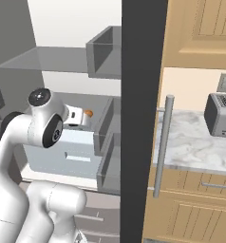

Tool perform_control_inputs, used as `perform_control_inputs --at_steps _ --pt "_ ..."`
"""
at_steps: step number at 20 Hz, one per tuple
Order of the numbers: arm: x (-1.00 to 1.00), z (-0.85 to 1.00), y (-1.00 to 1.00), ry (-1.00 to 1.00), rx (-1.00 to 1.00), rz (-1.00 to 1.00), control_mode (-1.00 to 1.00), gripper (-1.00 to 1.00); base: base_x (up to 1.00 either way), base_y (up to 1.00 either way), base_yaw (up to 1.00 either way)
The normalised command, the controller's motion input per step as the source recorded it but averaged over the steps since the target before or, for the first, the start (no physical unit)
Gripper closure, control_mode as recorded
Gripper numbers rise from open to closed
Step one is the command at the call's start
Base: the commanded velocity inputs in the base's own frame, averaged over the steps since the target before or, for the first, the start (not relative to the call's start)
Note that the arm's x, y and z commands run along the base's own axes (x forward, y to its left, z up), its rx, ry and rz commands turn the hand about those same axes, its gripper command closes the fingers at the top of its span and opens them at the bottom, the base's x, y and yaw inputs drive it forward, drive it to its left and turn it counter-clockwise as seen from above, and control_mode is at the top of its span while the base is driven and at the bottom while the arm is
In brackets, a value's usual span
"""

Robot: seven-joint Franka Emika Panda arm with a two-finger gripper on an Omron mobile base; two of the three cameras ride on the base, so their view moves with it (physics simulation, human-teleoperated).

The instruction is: Retrieve the peach and tangerine from the fridge and place them into the bowl on the dining table.

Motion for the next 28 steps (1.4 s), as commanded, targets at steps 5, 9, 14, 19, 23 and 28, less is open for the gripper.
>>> perform_control_inputs --at_steps 5,9,14,19,23,28 --pt "0.17 -0.02 0.37 0.07 0.0 0.0 -1.0 -1.0 0.0 0.0 0.0" --pt "0.23 -0.11 0.09 0.01 0.02 0.0 -1.0 -1.0 0.0 0.0 0.0" --pt "0.21 -0.31 0.0 -0.06 0.05 0.0 -1.0 -1.0 0.0 0.0 0.0" --pt "0.37 -0.22 0.0 -0.02 0.03 0.0 -1.0 -1.0 0.0 0.0 0.0" --pt "0.4 0.0 0.03 0.0 0.05 0.0 -1.0 -1.0 0.0 0.0 0.0" --pt "0.34 0.01 0.06 0.01 0.04 0.0 -1.0 -1.0 0.0 0.0 0.0"
